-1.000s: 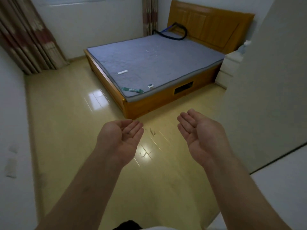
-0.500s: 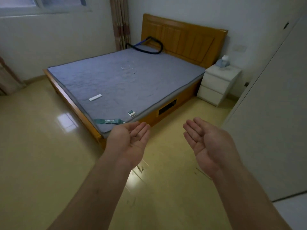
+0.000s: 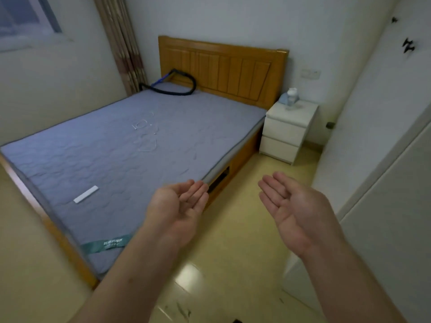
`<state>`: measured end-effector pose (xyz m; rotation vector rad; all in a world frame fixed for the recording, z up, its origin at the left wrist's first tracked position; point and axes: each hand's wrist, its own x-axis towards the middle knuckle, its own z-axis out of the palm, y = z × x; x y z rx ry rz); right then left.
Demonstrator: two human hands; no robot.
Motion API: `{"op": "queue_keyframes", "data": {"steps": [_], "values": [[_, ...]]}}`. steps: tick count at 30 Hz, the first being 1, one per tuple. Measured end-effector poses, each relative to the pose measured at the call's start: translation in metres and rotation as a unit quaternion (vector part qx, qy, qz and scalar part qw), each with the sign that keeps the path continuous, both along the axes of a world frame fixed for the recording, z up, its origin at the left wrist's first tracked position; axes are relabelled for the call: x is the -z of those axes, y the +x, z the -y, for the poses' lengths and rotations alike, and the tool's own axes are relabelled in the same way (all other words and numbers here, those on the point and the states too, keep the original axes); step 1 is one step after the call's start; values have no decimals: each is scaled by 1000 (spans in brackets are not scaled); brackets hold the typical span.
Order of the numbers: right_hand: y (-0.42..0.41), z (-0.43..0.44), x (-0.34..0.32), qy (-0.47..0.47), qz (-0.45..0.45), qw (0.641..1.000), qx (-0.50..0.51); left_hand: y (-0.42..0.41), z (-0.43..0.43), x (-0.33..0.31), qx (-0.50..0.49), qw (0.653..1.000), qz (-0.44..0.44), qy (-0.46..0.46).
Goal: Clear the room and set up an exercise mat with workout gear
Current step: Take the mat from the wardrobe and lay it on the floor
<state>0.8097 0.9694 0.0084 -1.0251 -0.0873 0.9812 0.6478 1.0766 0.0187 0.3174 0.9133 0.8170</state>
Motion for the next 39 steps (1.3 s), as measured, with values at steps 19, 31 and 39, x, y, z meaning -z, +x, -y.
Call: {"op": "queue_keyframes", "data": {"steps": [19, 31, 39], "values": [[262, -352, -9, -25, 77, 988, 129, 283, -388, 1, 118, 993, 28, -14], [464, -424, -3, -40, 100, 946, 306, 550, -505, -7, 313, 949, 30, 17], [578, -446, -23, -46, 133, 907, 396, 701, -527, -34, 418, 905, 54, 58]]}}
